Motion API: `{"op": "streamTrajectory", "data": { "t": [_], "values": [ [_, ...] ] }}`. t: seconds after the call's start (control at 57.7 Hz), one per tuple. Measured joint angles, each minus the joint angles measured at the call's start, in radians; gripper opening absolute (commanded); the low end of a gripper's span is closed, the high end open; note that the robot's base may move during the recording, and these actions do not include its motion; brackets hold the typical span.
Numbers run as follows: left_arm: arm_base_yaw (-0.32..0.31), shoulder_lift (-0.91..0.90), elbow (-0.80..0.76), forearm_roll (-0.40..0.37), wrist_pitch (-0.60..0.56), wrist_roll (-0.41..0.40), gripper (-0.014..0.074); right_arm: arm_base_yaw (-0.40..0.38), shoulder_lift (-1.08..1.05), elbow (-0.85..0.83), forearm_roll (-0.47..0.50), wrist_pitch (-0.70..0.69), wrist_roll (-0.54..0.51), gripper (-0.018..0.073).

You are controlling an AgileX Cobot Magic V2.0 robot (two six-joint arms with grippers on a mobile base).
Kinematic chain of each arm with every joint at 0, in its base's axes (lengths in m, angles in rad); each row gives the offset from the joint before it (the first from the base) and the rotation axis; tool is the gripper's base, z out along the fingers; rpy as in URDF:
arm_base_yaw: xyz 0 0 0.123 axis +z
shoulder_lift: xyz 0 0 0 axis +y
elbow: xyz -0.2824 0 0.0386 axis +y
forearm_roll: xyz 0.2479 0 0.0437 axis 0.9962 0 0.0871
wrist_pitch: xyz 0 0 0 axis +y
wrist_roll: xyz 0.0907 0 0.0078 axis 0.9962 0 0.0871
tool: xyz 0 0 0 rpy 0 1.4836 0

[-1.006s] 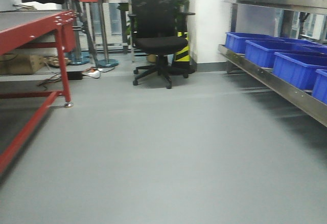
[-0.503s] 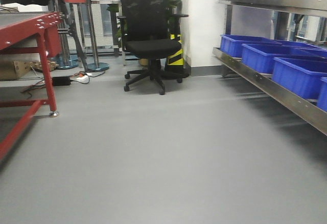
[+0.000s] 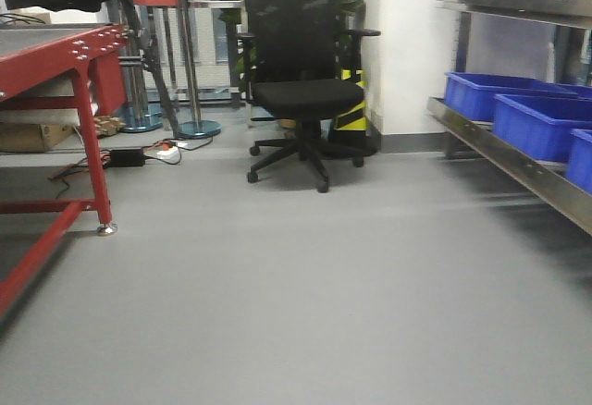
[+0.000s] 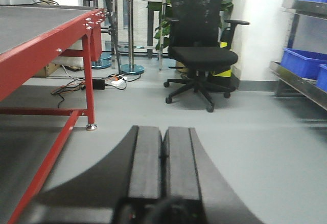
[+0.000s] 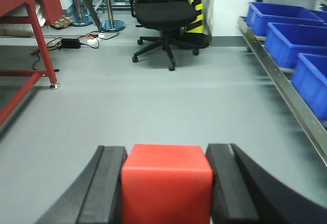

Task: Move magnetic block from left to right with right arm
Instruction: 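Drive the base toward the black office chair, cube held in right gripper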

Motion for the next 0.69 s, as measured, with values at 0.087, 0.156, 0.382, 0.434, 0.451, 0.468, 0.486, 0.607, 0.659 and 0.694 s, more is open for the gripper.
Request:
{"op": "streamTrajectory", "data": {
  "t": [0.087,0.156,0.382,0.434,0.451,0.468,0.486,0.607,0.659,0.694],
  "values": [
    [0.0,0.0,0.0,0.0,0.0,0.0,-0.0126,0.0,0.0,0.0,0.0,0.0,0.0,0.0224],
    [0.002,0.0,0.0,0.0,0.0,0.0,-0.0126,0.0,0.0,0.0,0.0,0.0,0.0,0.0224],
    [0.002,0.0,0.0,0.0,0.0,0.0,-0.0126,0.0,0.0,0.0,0.0,0.0,0.0,0.0224],
    [0.002,0.0,0.0,0.0,0.0,0.0,-0.0126,0.0,0.0,0.0,0.0,0.0,0.0,0.0224],
    [0.002,0.0,0.0,0.0,0.0,0.0,-0.0126,0.0,0.0,0.0,-0.001,0.0,0.0,0.0224],
    [0.002,0.0,0.0,0.0,0.0,0.0,-0.0126,0.0,0.0,0.0,-0.001,0.0,0.0,0.0224],
    [0.002,0.0,0.0,0.0,0.0,0.0,-0.0126,0.0,0.0,0.0,-0.001,0.0,0.0,0.0224],
    [0.002,0.0,0.0,0.0,0.0,0.0,-0.0126,0.0,0.0,0.0,-0.001,0.0,0.0,0.0224],
    [0.002,0.0,0.0,0.0,0.0,0.0,-0.0126,-0.002,0.0,0.0,-0.001,0.0,0.0,0.0224],
    [0.002,0.0,0.0,0.0,0.0,0.0,-0.0126,-0.002,0.0,0.0,-0.001,0.0,0.0,0.0224]
  ]
}}
